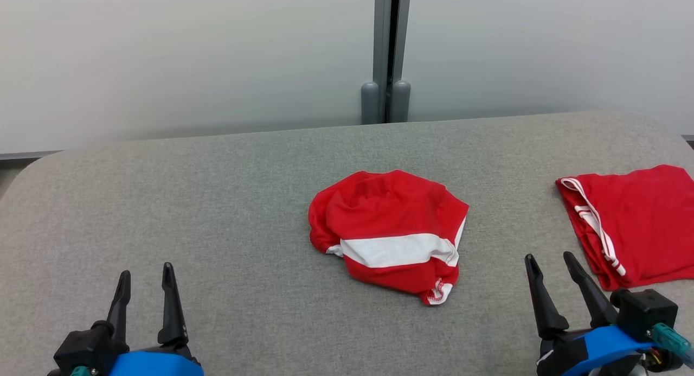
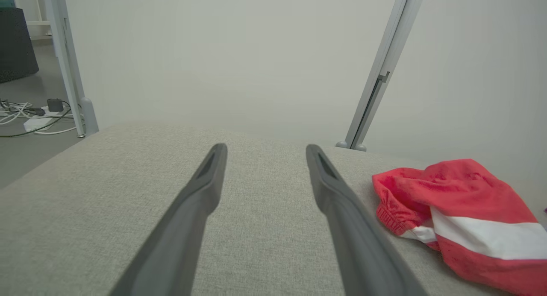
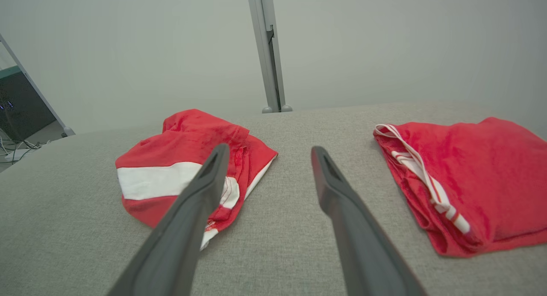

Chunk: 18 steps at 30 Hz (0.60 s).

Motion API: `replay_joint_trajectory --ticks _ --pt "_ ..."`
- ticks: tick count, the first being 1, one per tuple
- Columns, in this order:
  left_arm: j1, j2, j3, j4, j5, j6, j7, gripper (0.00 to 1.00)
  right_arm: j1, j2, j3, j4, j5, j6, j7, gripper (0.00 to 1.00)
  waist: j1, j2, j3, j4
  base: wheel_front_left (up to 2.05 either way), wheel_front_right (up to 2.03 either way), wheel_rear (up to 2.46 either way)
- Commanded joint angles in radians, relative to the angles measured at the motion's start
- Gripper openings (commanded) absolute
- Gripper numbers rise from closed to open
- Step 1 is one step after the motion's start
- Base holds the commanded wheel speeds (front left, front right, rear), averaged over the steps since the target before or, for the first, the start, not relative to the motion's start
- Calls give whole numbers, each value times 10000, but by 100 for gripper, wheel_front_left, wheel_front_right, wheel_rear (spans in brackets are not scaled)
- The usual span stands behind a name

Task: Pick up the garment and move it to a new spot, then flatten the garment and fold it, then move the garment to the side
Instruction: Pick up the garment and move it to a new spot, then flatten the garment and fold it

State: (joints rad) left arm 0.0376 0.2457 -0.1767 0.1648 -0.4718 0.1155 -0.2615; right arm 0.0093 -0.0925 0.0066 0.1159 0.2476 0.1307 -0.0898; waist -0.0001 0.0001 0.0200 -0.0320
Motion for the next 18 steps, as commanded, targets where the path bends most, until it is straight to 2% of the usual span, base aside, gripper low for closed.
replay_joint_trajectory --ticks 1,13,18 --pt "133 3 2 -120 80 62 -36 100 168 57 -38 39 32 2 -51 100 1 -1 2 12 0 0 0" --pt "227 8 -110 -457 10 212 150 100 14 113 60 139 -40 2 22 100 1 -1 144 73 0 0 0" --pt "69 72 -131 -677 40 262 209 100 -870 213 652 465 164 2 977 100 1 -1 413 157 0 0 0"
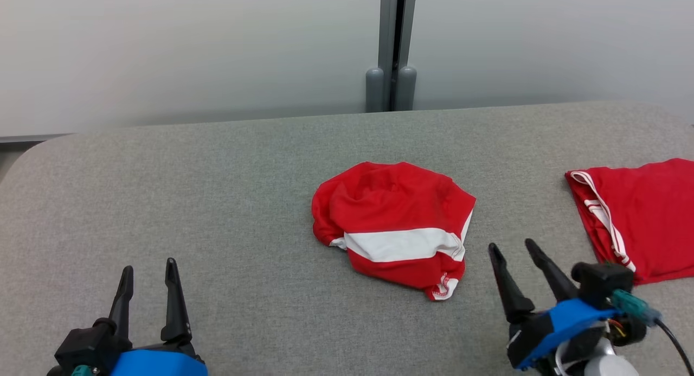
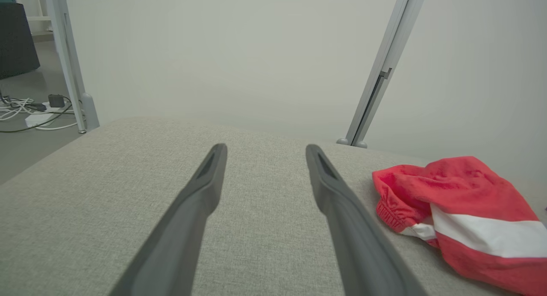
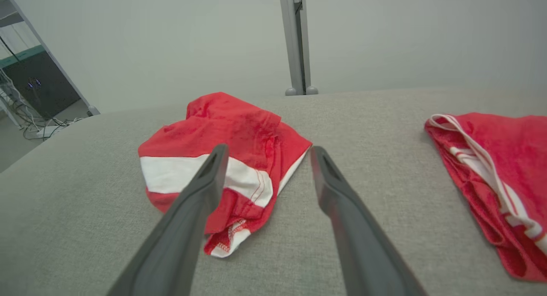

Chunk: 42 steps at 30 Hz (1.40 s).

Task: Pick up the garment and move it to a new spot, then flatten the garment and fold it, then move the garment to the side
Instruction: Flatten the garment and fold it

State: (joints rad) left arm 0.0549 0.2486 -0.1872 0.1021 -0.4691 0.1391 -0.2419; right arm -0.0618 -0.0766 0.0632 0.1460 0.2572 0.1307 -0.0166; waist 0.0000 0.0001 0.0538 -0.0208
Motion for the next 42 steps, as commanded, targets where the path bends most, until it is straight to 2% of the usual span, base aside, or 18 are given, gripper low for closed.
replay_joint_trajectory --ticks 1,5,8,17,18,19,20,27,33,38,42 --pt "-103 43 -25 -50 13 26 13 100 -160 54 86 164 68 2 245 100 0 -1 75 45 0 0 0" --pt "-308 61 -104 -214 70 22 86 100 -1066 162 221 1058 254 2 1448 100 0 -1 366 216 0 0 0" --pt "-481 98 -189 -289 109 -39 138 100 -1767 229 81 1925 103 2 1871 100 0 -1 659 438 0 0 0" --pt "-782 159 -277 -169 89 -144 101 100 -3216 251 438 4322 -149 2 1807 100 0 -1 1109 963 0 0 0" --pt "-789 158 -279 -144 82 -148 89 100 -3306 248 474 4502 -146 2 1732 92 0 -1 1113 982 0 0 0" --pt "-791 150 -288 -121 74 -153 85 100 -3361 250 526 4643 -152 2 1634 27 0 -1 1109 1003 0 0 0" --pt "-795 144 -297 -100 68 -156 77 100 -3442 253 598 4730 -191 2 1492 0 0 -1 1098 1021 0 0 0" --pt "-602 94 -303 24 23 -69 21 100 -3452 43 681 4680 -607 2 699 0 0 -1 738 989 0 0 0" --pt "-389 118 -253 -46 -24 -2 -23 100 -3445 -33 1054 3456 -544 2 934 0 0 -1 435 869 0 0 0" --pt "-433 164 -176 -215 -35 35 -58 100 -4633 -234 2181 2034 -162 2 1745 0 0 -1 554 781 0 0 0" --pt "-662 164 -172 -303 4 23 -72 100 -6330 -348 3130 1612 320 2 2119 0 0 -1 800 804 0 0 0"
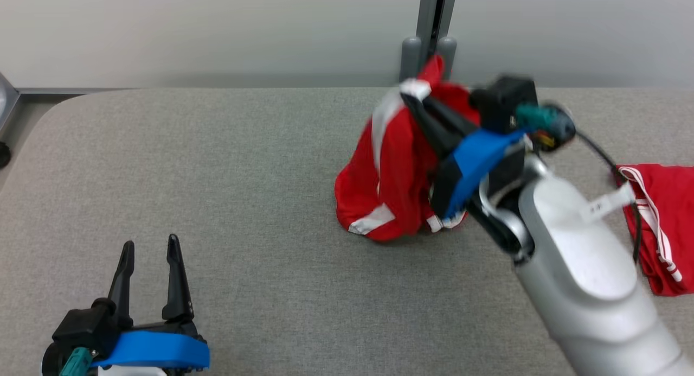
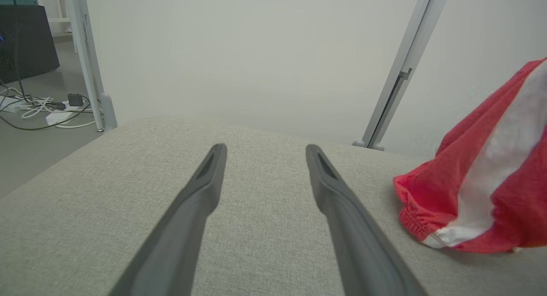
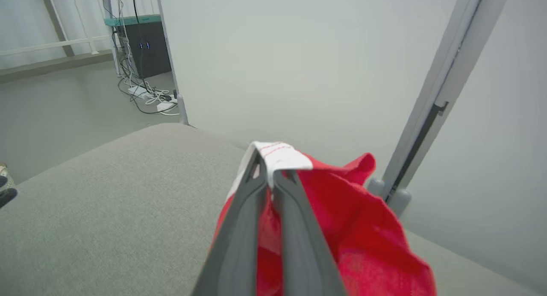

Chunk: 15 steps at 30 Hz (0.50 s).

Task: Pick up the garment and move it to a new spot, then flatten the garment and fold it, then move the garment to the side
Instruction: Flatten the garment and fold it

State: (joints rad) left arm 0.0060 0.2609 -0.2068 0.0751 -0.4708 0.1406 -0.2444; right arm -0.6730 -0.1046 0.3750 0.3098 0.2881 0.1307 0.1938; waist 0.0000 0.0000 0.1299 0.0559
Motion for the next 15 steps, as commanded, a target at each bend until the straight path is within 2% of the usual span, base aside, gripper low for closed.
replay_joint_trajectory --ticks 1,4,8,12,15 --pt "-197 32 -1 -32 37 -16 -51 100 -675 -75 188 -36 185 2 3 0 0 0 76 64 0 0 0" --pt "-325 -19 -84 33 55 -74 -63 100 -1820 -139 469 30 470 2 -274 0 0 0 137 177 0 0 0" --pt "-326 -67 -79 101 50 -74 -113 100 -2268 -292 270 -66 794 2 -609 0 0 0 118 214 0 0 0" --pt "-180 -76 14 133 11 -55 -137 100 -1107 -953 61 -327 1016 2 -391 0 0 0 82 148 0 0 0" --pt "-131 -55 102 121 -10 -21 -139 100 233 -1550 -504 -506 1148 2 -142 0 0 0 75 60 0 0 0"
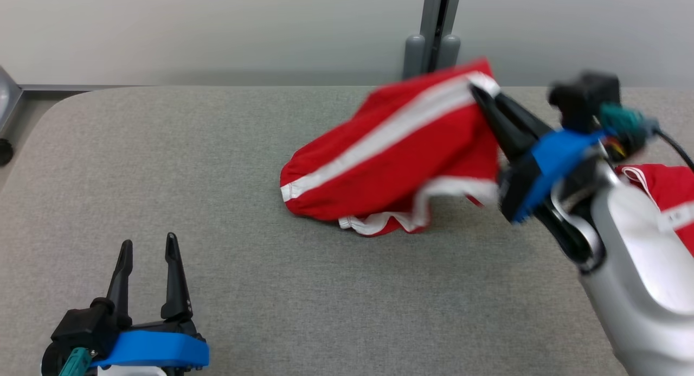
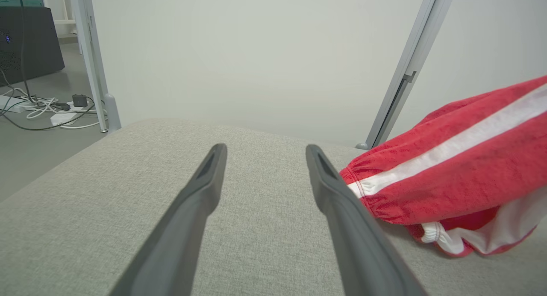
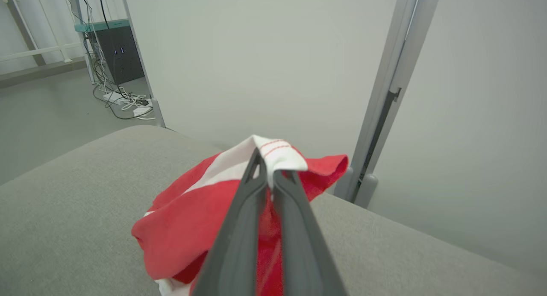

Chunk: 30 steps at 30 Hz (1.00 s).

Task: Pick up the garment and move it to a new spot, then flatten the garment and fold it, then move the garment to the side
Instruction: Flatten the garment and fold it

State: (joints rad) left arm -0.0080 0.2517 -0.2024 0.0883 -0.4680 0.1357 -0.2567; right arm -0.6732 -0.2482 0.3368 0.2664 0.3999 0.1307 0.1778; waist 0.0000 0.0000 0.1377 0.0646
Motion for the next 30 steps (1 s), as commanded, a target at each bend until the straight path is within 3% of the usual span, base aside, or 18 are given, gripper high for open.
replay_joint_trajectory --ticks 1,8,9,10,19,24,30 --pt "10 43 87 -25 -42 42 -23 100 734 -257 -339 -88 45 2 21 0 0 0 5 -68 0 0 0" --pt "-190 165 115 -84 -2 -3 -36 100 2887 -635 -1612 612 110 2 -614 0 0 0 216 -376 0 0 0" --pt "-229 183 111 -91 9 -11 -26 100 2966 -560 -1678 818 232 2 -775 8 0 0 252 -404 0 0 0" --pt "-253 199 95 -92 22 -19 -11 100 3012 -564 -1832 1081 216 2 -930 100 0 0 280 -421 0 0 0" --pt "-245 222 -33 71 76 -15 16 100 3407 -298 -2708 2402 -696 2 -2314 100 0 0 -1 -477 0 0 0" --pt "27 150 -10 152 70 34 -21 100 4069 110 -3287 1971 -961 2 -2876 100 0 0 -380 -524 0 0 0" --pt "349 47 -24 320 87 -26 -63 100 5223 862 -3644 629 -1407 2 -2877 100 0 0 -887 -621 0 0 0"
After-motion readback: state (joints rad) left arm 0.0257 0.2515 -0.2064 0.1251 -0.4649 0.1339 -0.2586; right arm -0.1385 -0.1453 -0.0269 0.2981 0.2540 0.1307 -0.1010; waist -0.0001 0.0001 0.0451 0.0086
